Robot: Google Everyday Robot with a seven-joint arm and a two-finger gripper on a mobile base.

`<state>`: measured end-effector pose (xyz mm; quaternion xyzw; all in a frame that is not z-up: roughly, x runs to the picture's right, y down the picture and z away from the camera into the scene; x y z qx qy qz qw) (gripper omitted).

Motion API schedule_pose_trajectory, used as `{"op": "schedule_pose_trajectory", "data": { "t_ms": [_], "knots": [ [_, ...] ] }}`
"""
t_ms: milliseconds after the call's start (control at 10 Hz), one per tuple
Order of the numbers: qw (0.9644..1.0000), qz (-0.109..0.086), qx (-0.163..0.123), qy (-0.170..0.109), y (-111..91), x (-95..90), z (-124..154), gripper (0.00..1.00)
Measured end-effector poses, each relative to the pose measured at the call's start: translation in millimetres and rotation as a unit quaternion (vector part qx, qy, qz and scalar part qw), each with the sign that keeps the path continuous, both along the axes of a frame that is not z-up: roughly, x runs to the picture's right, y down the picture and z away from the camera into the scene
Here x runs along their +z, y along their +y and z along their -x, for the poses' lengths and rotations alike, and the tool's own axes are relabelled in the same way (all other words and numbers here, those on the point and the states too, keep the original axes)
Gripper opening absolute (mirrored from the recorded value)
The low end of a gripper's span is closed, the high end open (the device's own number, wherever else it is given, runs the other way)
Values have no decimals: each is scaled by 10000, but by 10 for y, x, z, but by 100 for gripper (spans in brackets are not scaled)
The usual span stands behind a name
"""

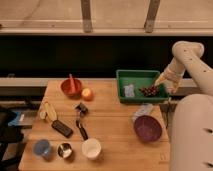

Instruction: Wipe purple bowl with sponge

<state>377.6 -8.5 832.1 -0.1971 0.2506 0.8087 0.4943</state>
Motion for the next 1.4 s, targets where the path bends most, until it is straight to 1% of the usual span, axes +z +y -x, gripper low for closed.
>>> {"op": "schedule_pose_trajectory", "data": {
  "t_ms": [200, 300, 400, 500, 700, 900, 1000, 1100, 1400],
  "knots": [
    [10000, -6, -9, 11, -3, -1, 0, 70],
    [10000, -19, -47, -8, -38, 1, -20, 70],
    [9999, 3, -111, -38, -76, 33, -13, 70],
    [9998, 15, -181, -99, -180, 105, 33, 70],
    [9991, 7, -339, -250, -334, 220, 204, 70],
    [9976, 10, -536, -436, -420, 306, 415, 70],
    [9967, 32, -625, -513, -423, 315, 492, 70],
    [9952, 10, -746, -626, -420, 320, 607, 70],
    [9886, -211, -1124, -980, -190, 238, 934, 70]
  ]
}}
